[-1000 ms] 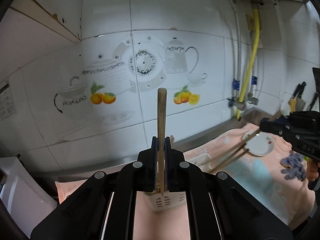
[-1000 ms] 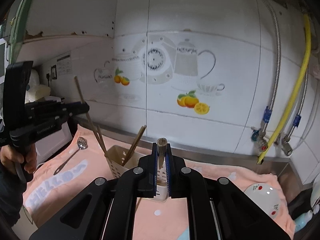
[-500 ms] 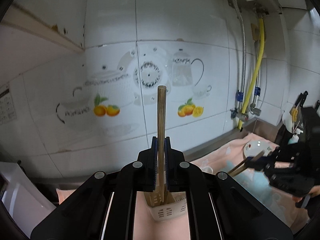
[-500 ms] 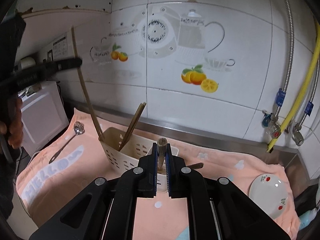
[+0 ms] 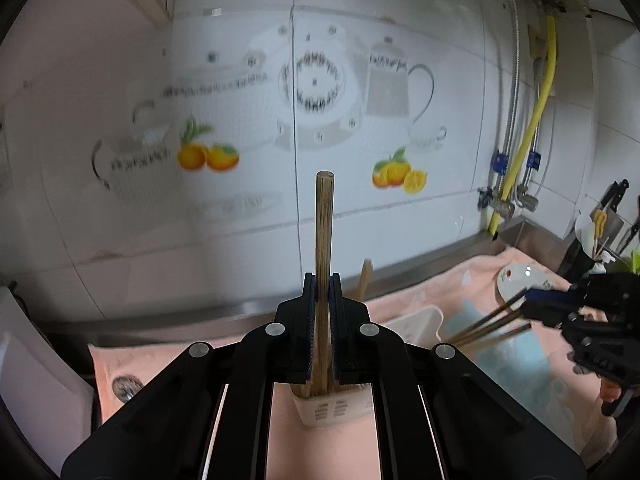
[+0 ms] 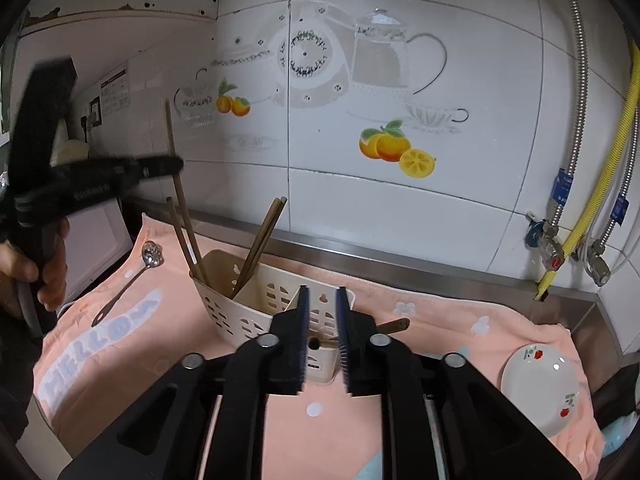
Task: Organize utensils
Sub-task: 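Open both tools to release the chopsticks and pull back, then close the right tool on a chopstick while the left tool moves toward another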
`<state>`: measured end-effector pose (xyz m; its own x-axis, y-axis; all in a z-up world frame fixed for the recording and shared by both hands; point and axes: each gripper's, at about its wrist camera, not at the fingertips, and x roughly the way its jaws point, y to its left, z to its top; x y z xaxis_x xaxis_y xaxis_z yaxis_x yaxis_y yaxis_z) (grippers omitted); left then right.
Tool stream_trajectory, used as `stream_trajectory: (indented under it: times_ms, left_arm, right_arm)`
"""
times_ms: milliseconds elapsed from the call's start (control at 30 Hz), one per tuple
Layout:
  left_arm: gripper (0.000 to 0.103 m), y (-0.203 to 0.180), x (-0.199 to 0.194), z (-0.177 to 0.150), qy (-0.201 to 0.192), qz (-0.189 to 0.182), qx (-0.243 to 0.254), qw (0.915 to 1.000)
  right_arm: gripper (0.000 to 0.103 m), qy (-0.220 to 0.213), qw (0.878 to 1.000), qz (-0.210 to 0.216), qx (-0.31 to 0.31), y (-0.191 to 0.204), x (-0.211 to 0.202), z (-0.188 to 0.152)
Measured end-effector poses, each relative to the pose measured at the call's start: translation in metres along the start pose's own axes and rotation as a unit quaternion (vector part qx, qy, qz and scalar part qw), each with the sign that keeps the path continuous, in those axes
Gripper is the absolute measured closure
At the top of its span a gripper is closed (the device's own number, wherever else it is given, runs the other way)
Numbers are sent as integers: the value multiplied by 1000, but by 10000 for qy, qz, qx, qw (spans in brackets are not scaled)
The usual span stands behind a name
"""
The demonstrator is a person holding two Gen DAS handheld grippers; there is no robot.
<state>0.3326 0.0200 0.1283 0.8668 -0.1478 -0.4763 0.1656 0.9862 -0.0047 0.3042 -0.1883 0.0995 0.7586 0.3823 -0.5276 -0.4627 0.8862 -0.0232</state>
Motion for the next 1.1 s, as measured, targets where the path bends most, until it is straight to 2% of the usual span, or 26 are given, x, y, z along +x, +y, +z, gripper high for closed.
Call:
stream_trajectory:
  times_ms: [133,167,267,367,400,533,600,733,800,1100]
  left_arm:
    - [94,2,6,-11,139,-11,-56,9999]
    - [89,2,5,-12,134,3,-49,9999]
    - [60,0,-2,-15,62,54,-42,10000]
    - [57,-2,-12,-19,-4,47,-48,10000]
    - [52,-2,-15,-21,-7,65,-57,10000]
    - [43,-3,-29,-34,-32,84,-108,9999]
    - [33,-4,-36,-43,-32,78,-154,9998]
    - [26,-3,-50,-65,-46,122,-225,9997]
    - [18,-1,-56,-77,-30,154,-315,9994]
    - [8,8,-72,-136,234,425,-544,9973]
  right_arm:
    - [78,-171,9998,-61,-1,1,-14,-4]
    - [75,-213,9998,-63,1,2,-18,-6]
    - [69,-303,9995,-45,-1,8,-29,-15]
    - [69,-300,9995,41,24,14,-36,-29]
    - [69,-281,9996,84,50,17,-37,-35]
    - [68,-161,9998,130,59,29,-39,-62]
    - [66,-60,9998,173,92,36,-38,-79]
    - [66,158,9996,218,125,50,-36,-111]
    - [66,285,9993,212,111,59,-34,-128]
    - [66,882,9955,283,207,88,-15,-194]
